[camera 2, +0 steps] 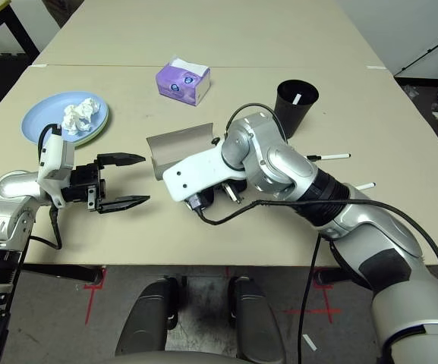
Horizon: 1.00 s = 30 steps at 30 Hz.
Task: Organize and tidy the items on the table.
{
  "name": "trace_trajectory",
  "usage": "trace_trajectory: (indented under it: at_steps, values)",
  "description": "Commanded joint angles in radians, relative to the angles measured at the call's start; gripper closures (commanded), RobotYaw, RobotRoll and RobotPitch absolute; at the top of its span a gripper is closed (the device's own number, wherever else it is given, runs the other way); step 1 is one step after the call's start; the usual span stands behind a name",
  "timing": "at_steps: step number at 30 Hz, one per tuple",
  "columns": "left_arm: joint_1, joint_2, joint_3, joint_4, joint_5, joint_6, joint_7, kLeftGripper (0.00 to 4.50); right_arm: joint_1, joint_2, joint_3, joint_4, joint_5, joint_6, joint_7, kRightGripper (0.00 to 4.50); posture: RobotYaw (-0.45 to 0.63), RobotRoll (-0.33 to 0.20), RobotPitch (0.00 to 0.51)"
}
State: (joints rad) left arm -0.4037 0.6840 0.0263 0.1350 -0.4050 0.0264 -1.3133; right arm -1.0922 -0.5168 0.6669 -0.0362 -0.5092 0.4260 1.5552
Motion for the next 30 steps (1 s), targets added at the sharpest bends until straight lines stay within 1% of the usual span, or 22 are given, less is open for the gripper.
trace_trajectory:
  at_steps: [1, 4, 6, 8, 12, 18, 22, 30]
  values:
    - [-0.004, 0.006, -0.012, 0.013, 0.014, -0.017, -0.015, 0.00, -0.068, -0.008, -0.064, 0.012, 0.062, 0.049, 0.046, 4.12, 0.00, 0.000, 0.126]
    - [-0.008, 0.009, -0.008, 0.027, 0.015, -0.021, -0.021, 0.00, -0.134, 0.012, -0.088, 0.053, 0.094, 0.096, 0.045, 4.12, 0.00, 0.000, 0.124]
    - [-0.013, 0.011, -0.007, 0.034, 0.016, -0.023, -0.023, 0.00, -0.171, 0.033, -0.097, 0.098, 0.098, 0.111, 0.013, 4.12, 0.00, 0.000, 0.124]
    - [-0.018, 0.014, -0.005, 0.044, 0.018, -0.024, -0.024, 0.00, -0.181, 0.066, -0.101, 0.144, 0.092, 0.114, -0.053, 4.12, 0.00, 0.000, 0.124]
    - [-0.018, 0.022, 0.002, 0.053, 0.019, -0.024, -0.023, 0.00, -0.147, 0.144, -0.097, 0.168, 0.077, 0.122, -0.195, 4.12, 0.00, 0.000, 0.133]
    - [-0.008, 0.033, 0.011, 0.051, 0.016, -0.017, -0.020, 0.00, -0.071, 0.200, -0.065, 0.122, 0.040, 0.127, -0.333, 4.12, 0.01, 0.000, 0.142]
    - [-0.006, 0.039, 0.015, 0.058, 0.016, -0.018, -0.019, 0.00, -0.040, 0.198, -0.041, 0.137, -0.006, 0.049, -0.426, 4.12, 0.00, 0.000, 0.145]
    - [-0.014, 0.042, 0.011, 0.074, 0.018, -0.022, -0.025, 0.00, -0.037, 0.164, -0.025, 0.206, -0.060, -0.100, -0.498, 4.12, 0.00, 0.000, 0.146]
